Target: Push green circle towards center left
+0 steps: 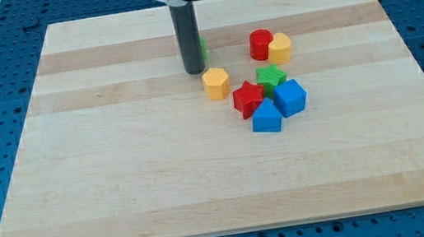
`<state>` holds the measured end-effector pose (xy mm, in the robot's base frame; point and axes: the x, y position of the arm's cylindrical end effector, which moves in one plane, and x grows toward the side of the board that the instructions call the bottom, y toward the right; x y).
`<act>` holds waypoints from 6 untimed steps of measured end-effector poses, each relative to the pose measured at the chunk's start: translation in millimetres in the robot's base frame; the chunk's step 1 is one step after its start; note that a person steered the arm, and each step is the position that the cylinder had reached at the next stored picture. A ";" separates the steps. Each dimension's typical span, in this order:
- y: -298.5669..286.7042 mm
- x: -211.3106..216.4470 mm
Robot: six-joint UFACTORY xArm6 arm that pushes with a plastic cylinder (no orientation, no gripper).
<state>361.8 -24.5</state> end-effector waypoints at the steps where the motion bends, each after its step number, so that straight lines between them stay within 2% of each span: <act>1: 33.4 -4.2; 2: 42.6 -27.6; 3: 25.4 -48.5; 6: -57.5 -48.5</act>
